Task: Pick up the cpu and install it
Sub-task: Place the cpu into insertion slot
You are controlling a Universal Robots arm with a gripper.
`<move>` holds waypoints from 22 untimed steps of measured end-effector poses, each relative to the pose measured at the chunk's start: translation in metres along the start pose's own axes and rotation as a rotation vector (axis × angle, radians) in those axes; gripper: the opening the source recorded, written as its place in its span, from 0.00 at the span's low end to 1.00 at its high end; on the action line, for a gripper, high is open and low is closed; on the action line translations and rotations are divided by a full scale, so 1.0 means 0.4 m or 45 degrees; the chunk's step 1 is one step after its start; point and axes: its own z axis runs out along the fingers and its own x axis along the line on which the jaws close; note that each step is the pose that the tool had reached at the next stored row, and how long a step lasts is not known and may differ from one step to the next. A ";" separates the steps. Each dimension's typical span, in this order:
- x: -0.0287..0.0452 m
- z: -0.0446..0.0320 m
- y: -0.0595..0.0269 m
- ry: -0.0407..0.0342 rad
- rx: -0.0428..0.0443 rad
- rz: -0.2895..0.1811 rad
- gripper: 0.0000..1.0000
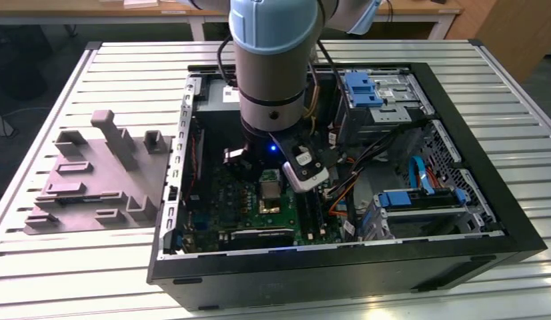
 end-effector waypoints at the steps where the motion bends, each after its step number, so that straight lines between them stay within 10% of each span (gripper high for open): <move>1: 0.000 0.000 0.000 -0.0001 0.000 0.000 0.47; 22: 0.003 0.052 -0.008 0.0020 0.000 -0.014 0.47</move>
